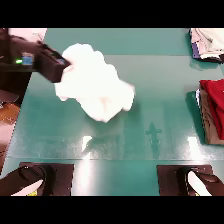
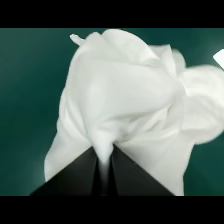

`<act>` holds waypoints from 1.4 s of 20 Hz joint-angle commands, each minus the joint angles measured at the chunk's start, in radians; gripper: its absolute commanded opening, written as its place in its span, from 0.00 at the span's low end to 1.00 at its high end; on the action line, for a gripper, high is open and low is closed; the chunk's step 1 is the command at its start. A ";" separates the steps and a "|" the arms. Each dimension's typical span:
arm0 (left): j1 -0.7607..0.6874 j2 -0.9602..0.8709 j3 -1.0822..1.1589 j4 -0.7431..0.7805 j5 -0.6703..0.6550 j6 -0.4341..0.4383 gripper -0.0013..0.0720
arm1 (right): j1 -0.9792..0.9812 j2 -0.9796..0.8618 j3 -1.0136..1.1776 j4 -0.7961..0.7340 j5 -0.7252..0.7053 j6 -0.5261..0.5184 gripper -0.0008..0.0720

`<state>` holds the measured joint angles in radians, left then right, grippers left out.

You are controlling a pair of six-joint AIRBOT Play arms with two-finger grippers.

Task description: Fold the shirts.

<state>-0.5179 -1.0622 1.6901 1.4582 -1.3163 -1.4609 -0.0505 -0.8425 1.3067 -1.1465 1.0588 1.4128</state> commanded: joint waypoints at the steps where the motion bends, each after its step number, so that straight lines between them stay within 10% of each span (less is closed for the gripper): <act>1: -0.024 -0.146 0.032 -0.046 0.093 0.029 0.05 | 0.001 -0.001 0.014 0.000 -0.009 0.001 0.04; 5: -0.024 -0.378 0.032 -0.245 0.244 0.111 0.06 | 0.001 0.000 0.014 0.000 -0.007 0.001 0.04; 8: -0.002 -0.473 0.032 -0.203 0.228 0.103 0.87 | 0.001 -0.001 0.014 -0.001 0.007 0.001 0.04; 15: 0.247 -0.463 -0.060 -0.214 -0.077 0.099 0.87 | 0.001 -0.001 0.014 -0.006 0.014 0.001 0.04; 23: 0.294 -0.473 -0.484 -0.429 0.336 0.167 0.87 | 0.001 -0.071 0.014 0.025 0.082 0.003 0.04; 28: 0.278 -0.544 -0.488 -0.583 0.375 0.230 0.87 | 0.060 -0.135 0.014 0.030 0.085 0.003 0.04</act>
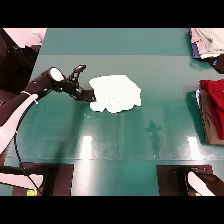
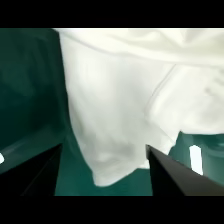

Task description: Fold the shirts.

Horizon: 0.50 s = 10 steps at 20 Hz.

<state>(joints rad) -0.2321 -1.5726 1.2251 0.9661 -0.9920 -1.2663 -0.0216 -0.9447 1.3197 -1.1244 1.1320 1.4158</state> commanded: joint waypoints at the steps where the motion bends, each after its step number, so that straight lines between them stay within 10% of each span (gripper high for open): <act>1: -0.012 -0.046 -0.023 -0.092 0.045 0.035 0.87 | 0.054 -0.047 0.001 0.007 0.011 0.000 0.04; 2: -0.013 -0.050 -0.023 -0.092 0.045 0.034 0.69 | 0.077 -0.063 0.001 0.007 0.010 0.000 0.04; 4: -0.012 -0.050 -0.015 -0.093 0.044 0.035 0.04 | 0.127 -0.100 0.001 0.008 0.007 0.000 0.04; 6: -0.013 -0.045 0.017 -0.090 0.014 0.035 0.05 | 0.191 -0.154 0.001 0.008 0.009 0.000 0.05; 7: -0.013 -0.039 0.039 -0.087 -0.002 0.036 0.05 | 0.222 -0.187 0.001 0.010 0.009 0.000 0.19; 9: -0.013 -0.016 0.090 -0.076 -0.035 0.038 0.05 | 0.291 -0.275 0.001 0.058 0.008 0.000 0.77; 10: -0.013 -0.005 0.112 -0.075 -0.048 0.046 0.05 | 0.325 -0.325 0.001 0.094 0.006 0.000 0.83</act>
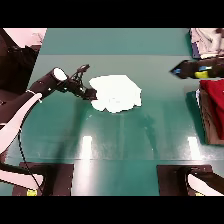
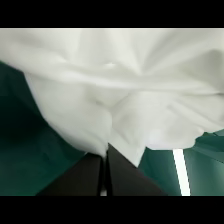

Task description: Fold the shirts.

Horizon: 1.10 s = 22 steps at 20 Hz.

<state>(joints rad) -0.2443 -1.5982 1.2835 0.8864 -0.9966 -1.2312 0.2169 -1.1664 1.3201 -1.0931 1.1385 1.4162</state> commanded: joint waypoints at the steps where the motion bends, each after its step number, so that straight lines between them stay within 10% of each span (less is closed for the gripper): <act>1: 0.000 0.030 0.072 0.005 -0.057 0.012 0.05 | 0.122 -0.159 0.000 0.100 -0.013 0.000 0.83; 10: 0.000 0.036 0.093 0.029 -0.115 0.020 0.05 | 0.352 -0.468 0.001 0.159 -0.152 -0.002 0.82; 11: 0.000 0.036 0.093 0.029 -0.115 0.020 0.05 | 0.362 -0.475 0.000 0.156 -0.163 -0.002 0.75; 14: 0.000 0.039 0.095 0.031 -0.132 0.019 0.05 | 0.351 -0.462 0.001 0.134 -0.211 -0.003 0.04; 22: 0.130 0.342 0.306 0.218 -0.179 0.001 0.05 | 0.023 -0.021 0.002 -0.069 -0.124 0.094 0.04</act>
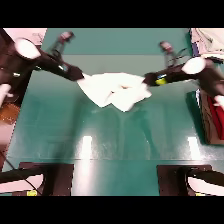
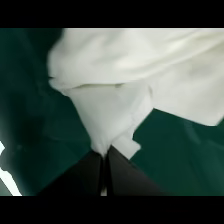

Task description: Fold the shirts.

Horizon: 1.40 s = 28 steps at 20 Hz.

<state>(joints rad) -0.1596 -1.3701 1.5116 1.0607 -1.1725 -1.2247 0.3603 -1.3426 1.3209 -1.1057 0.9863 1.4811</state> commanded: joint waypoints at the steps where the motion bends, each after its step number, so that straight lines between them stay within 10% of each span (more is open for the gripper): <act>1: 0.045 0.154 0.102 0.049 0.014 -0.005 0.05 | -0.162 0.206 0.001 -0.056 0.028 0.029 0.04; 17: 0.045 0.458 0.515 -0.002 -0.132 -0.006 0.05 | -0.252 0.732 0.002 -0.072 0.151 0.097 0.04; 22: 0.045 0.459 0.360 0.111 -0.178 -0.022 0.05 | -0.208 0.560 0.001 -0.064 0.449 0.152 0.04; 28: 0.045 0.235 0.005 0.171 -0.113 -0.031 0.05 | -0.055 0.203 -0.079 -0.066 0.401 0.125 0.04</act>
<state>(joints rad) -0.1150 -1.0309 1.6512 1.2045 -1.3281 -1.2522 0.2520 -0.9924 1.2762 -1.1740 1.3998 1.6218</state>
